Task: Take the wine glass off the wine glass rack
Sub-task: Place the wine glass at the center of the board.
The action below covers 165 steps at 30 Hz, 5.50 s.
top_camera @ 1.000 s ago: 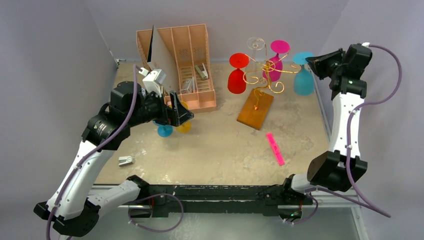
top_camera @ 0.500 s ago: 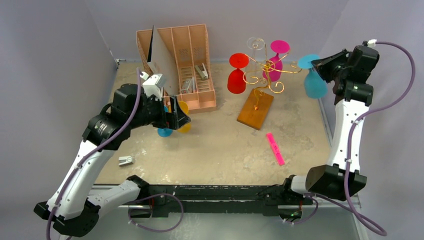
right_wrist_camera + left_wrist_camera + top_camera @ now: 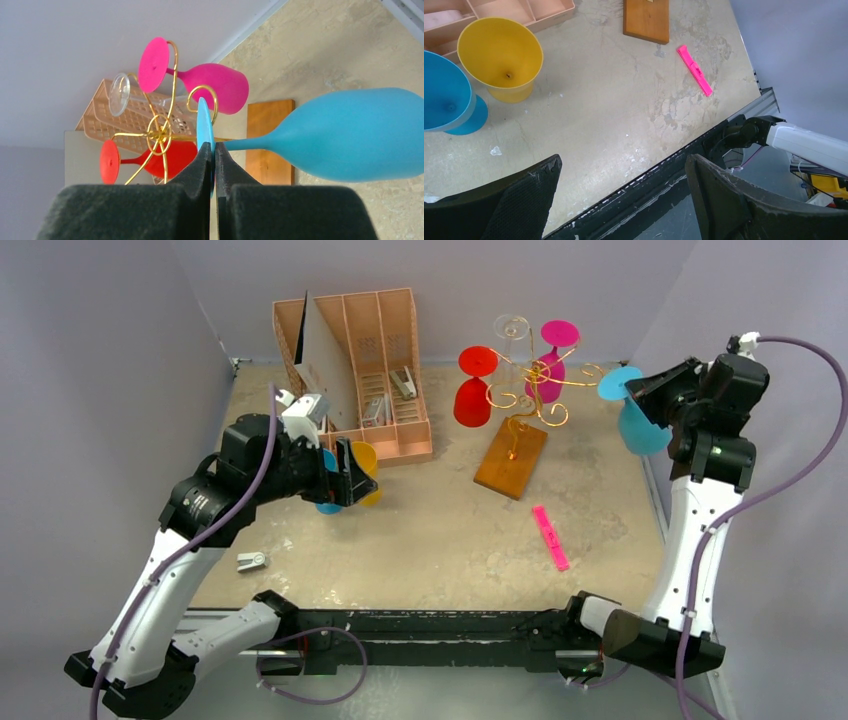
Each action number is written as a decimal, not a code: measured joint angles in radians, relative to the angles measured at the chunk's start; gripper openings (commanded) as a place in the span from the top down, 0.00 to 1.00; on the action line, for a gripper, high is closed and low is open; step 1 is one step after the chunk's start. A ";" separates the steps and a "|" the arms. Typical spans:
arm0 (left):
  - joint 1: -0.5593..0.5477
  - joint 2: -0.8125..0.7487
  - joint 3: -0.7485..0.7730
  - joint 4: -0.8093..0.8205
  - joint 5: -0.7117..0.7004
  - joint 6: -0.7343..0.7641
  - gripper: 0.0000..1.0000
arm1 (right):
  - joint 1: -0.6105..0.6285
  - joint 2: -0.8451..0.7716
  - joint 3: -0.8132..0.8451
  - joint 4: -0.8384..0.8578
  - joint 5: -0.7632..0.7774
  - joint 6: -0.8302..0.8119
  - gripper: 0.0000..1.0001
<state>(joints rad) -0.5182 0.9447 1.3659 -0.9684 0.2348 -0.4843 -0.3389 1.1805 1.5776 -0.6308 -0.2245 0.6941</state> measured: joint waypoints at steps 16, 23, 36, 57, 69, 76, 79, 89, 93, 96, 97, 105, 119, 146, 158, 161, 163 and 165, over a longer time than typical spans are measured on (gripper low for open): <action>0.000 -0.055 0.027 -0.097 -0.025 0.010 0.03 | 0.004 -0.097 -0.092 -0.096 -0.222 0.027 1.00; 0.000 -0.040 0.013 -0.042 0.001 0.021 0.05 | 0.006 -0.229 -0.228 -0.101 -0.272 0.031 1.00; 0.000 0.004 -0.069 0.088 0.054 0.003 0.03 | 0.040 -0.384 -0.416 -0.076 -0.579 0.053 1.00; 0.000 -0.040 -0.314 0.317 0.352 -0.138 0.01 | 0.776 -0.314 -0.689 0.064 -0.337 0.043 1.00; 0.000 0.001 -0.309 0.314 0.400 -0.113 0.06 | 1.078 -0.134 -0.676 0.340 -0.191 0.045 1.00; 0.000 -0.084 -0.437 0.408 0.462 -0.191 0.19 | 1.086 -0.109 -0.674 0.491 -0.251 0.042 1.00; 0.000 -0.080 -0.449 0.430 0.484 -0.214 0.23 | 1.087 -0.100 -0.669 0.555 -0.293 0.043 1.00; 0.000 -0.069 -0.413 0.456 0.487 -0.229 0.42 | 1.087 -0.089 -0.681 0.776 -0.320 0.084 1.00; 0.000 -0.049 -0.408 0.483 0.476 -0.232 0.52 | 1.087 -0.089 -0.681 0.765 -0.347 0.079 1.00; 0.000 -0.050 -0.409 0.513 0.456 -0.249 0.63 | 1.087 -0.089 -0.681 0.750 -0.371 0.074 1.00; 0.000 -0.051 -0.410 0.528 0.455 -0.257 0.67 | 1.087 -0.089 -0.681 0.748 -0.378 0.075 1.00; 0.000 -0.032 -0.407 0.584 0.497 -0.254 0.82 | 1.087 -0.089 -0.681 0.747 -0.423 0.076 1.00; 0.002 0.009 -0.375 0.567 0.632 -0.193 0.76 | 1.093 -0.090 -0.682 0.775 -0.448 0.092 1.00; -0.001 -0.034 -0.361 0.573 0.507 -0.209 1.00 | 1.093 -0.130 -0.834 1.018 -0.528 0.179 0.65; 0.001 -0.048 -0.364 0.614 0.486 -0.213 1.00 | 1.093 -0.087 -0.879 1.247 -0.522 0.264 0.85; 0.001 -0.049 -0.364 0.620 0.487 -0.214 1.00 | 1.093 -0.077 -0.879 1.266 -0.523 0.269 0.92; 0.001 -0.049 -0.364 0.623 0.486 -0.214 1.00 | 1.092 -0.068 -0.879 1.274 -0.524 0.278 1.00; 0.001 -0.050 -0.364 0.624 0.486 -0.214 1.00 | 1.091 -0.062 -0.879 1.279 -0.526 0.288 1.00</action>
<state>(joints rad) -0.5175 0.8951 1.0023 -0.3439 0.7212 -0.6979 0.7521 1.1187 0.6983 0.6483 -0.7509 0.9817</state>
